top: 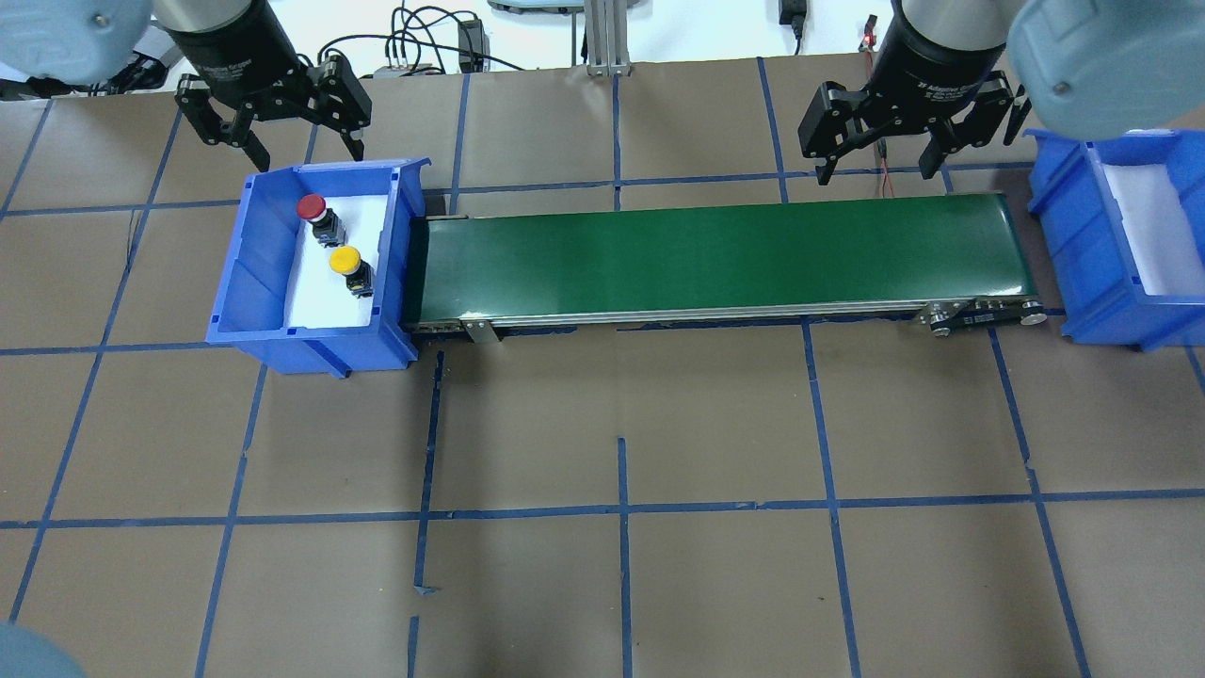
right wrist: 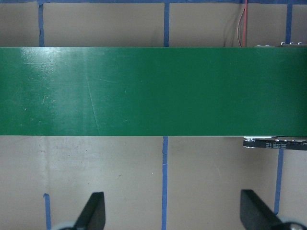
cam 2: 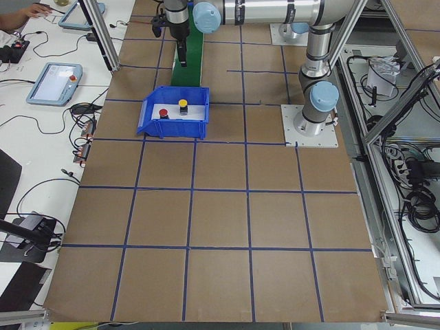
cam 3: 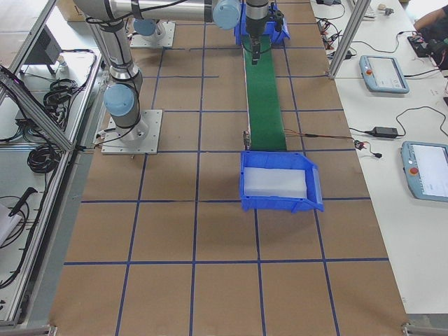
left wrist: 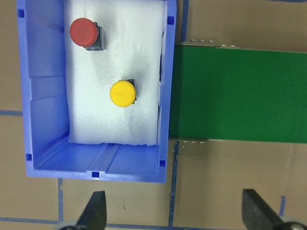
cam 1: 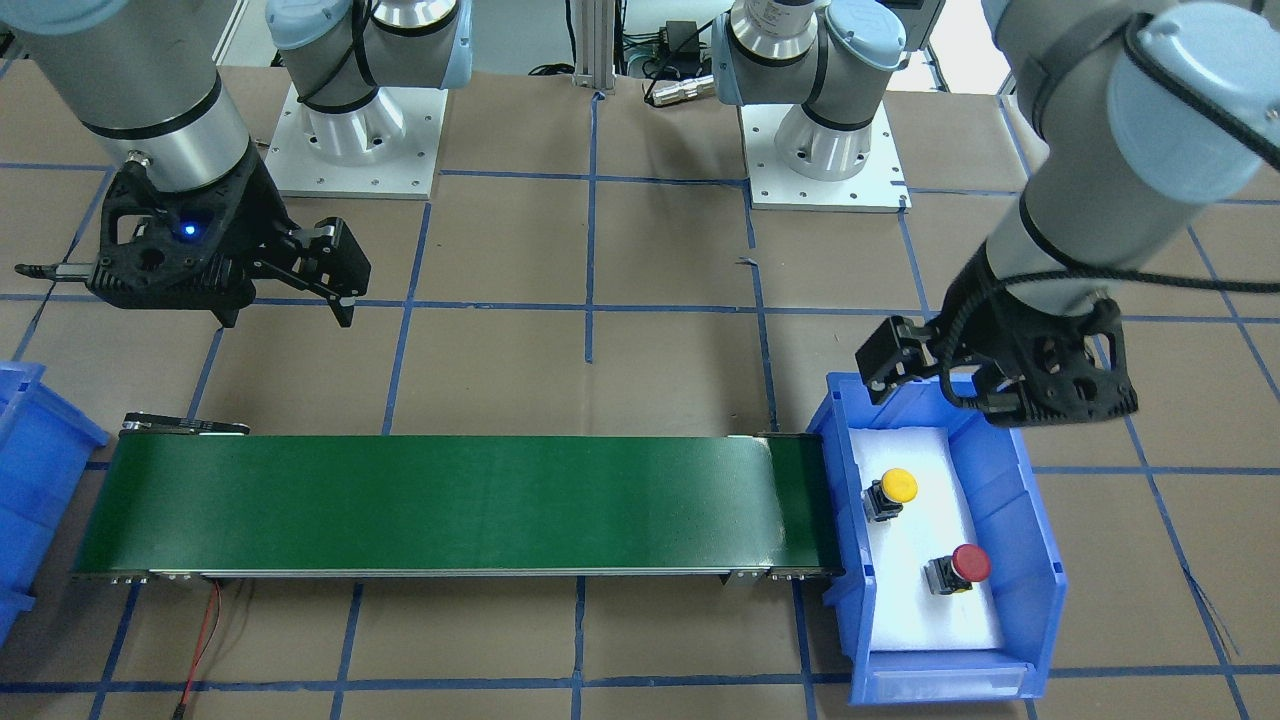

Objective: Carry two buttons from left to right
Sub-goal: 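Lower the left gripper into the blue bin and grasp the red-capped button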

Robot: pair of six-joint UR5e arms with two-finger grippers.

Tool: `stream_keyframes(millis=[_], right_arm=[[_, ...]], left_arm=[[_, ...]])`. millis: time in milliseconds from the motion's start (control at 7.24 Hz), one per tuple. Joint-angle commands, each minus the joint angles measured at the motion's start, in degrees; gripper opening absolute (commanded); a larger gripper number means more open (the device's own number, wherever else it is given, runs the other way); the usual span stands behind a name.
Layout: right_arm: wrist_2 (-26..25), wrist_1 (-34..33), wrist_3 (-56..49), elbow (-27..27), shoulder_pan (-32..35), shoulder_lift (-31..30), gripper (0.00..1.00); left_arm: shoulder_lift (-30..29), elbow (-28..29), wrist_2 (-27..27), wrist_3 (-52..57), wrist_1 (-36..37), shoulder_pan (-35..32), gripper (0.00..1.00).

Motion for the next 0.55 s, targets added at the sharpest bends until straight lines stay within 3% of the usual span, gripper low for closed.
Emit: stream_keyframes(millis=[0, 276, 414], right_arm=[[0.0, -0.07, 0.0, -0.05, 0.05, -0.02, 1.0], [0.0, 0.01, 0.0, -0.05, 0.05, 0.07, 1.0], [0.0, -0.07, 0.0, -0.05, 0.05, 0.07, 1.0]], left_arm=[[-8.22, 5.83, 0.28, 0.71, 1.02, 2.66, 1.0], [-11.66, 3.91, 0.89, 0.62, 6.11, 4.7, 1.0], [-12.9, 2.16, 4.03, 1.4, 10.39, 4.87, 1.0]])
